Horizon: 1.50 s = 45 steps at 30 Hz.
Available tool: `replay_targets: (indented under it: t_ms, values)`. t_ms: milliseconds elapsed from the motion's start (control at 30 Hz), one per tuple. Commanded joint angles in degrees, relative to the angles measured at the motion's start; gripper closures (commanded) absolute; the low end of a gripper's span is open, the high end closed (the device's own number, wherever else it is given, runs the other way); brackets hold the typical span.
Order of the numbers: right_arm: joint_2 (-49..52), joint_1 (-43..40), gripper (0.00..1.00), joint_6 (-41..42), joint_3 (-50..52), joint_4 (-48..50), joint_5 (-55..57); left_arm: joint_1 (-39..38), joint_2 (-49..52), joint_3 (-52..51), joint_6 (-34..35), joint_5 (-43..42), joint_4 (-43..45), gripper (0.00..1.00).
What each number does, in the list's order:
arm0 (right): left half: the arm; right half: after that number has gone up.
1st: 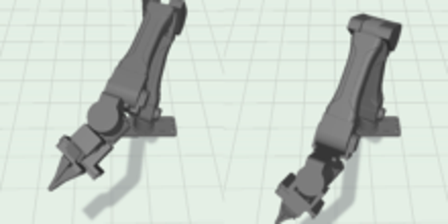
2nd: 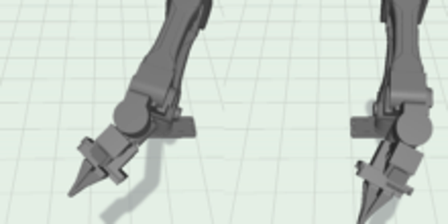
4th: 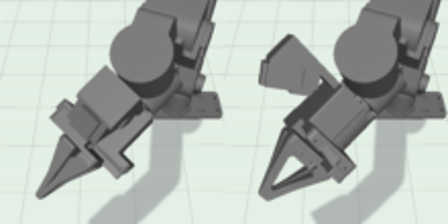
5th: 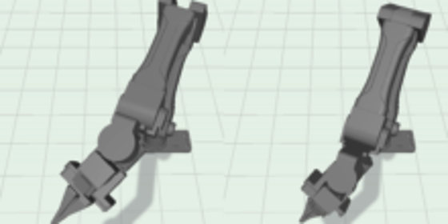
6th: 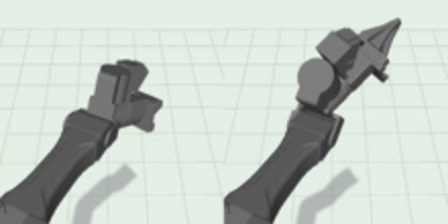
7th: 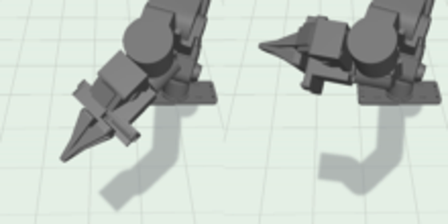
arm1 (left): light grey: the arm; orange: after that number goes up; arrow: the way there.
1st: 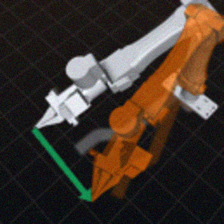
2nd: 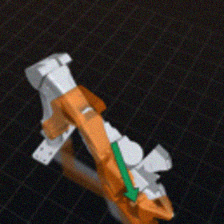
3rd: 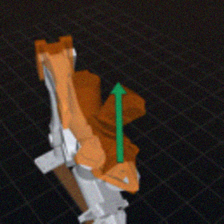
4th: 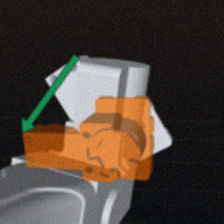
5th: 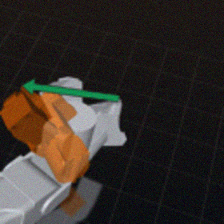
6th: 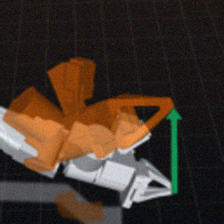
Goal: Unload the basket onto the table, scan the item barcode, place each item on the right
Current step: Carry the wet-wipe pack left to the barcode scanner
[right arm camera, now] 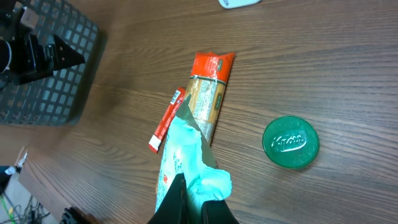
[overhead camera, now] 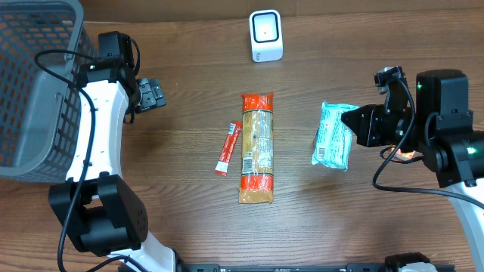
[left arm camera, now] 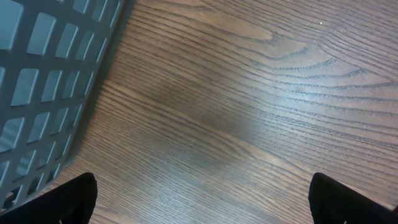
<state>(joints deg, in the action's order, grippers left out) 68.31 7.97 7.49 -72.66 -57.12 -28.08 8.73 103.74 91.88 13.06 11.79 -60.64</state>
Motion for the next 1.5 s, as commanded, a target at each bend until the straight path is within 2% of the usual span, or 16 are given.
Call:
replay_targets:
  t_ms: [0, 567, 800, 967, 1267, 1367, 1467]
  values:
    - [-0.04, 0.33, 0.96, 0.26, -1.70, 0.11, -0.17, 0.13, -0.46, 1.01, -0.63, -0.28, 0.00, 0.00]
    - [0.24, 0.33, 0.96, 0.26, -1.73, 0.26, 0.22, 0.09, -0.46, 1.01, -0.63, -0.26, 0.00, 0.00]
    - [7.15, 1.97, 0.96, -0.04, -6.56, 0.26, 0.35, 0.09, -0.46, 1.01, -0.63, -0.28, 0.00, 0.00]
    - [14.86, 7.61, 0.97, 0.11, -20.50, -2.64, 7.54, 0.09, -0.46, 1.01, -0.63, -0.28, 0.00, 0.00]
    - [38.84, 15.58, 0.97, -4.20, -62.40, -17.38, 24.11, 0.09, -0.46, 1.01, -0.63, -0.28, 0.00, 0.00]
    - [45.00, 16.65, 0.96, -8.76, -70.38, -17.25, 26.67, 0.09, -0.46, 1.01, -0.63, -0.28, 0.00, 0.00]
    - [48.48, 17.97, 0.96, -13.22, -70.97, -13.29, 33.22, 0.09, -0.46, 1.01, -0.63, -0.28, 0.00, 0.00]
